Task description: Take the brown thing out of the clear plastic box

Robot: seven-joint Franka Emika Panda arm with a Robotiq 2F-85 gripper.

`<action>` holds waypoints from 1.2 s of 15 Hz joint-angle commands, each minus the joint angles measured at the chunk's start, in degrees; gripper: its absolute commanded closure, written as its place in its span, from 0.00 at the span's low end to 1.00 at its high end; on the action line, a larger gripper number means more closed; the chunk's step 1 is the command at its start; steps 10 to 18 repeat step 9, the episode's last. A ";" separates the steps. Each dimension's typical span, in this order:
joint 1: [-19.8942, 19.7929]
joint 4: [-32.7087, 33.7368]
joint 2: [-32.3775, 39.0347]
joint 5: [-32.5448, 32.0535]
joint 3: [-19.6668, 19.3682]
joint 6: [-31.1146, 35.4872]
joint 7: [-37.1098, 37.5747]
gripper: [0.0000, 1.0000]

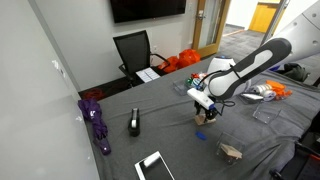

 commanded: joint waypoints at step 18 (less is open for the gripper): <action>-2.72 -0.82 -2.93 0.92 4.34 -4.72 -3.45 0.00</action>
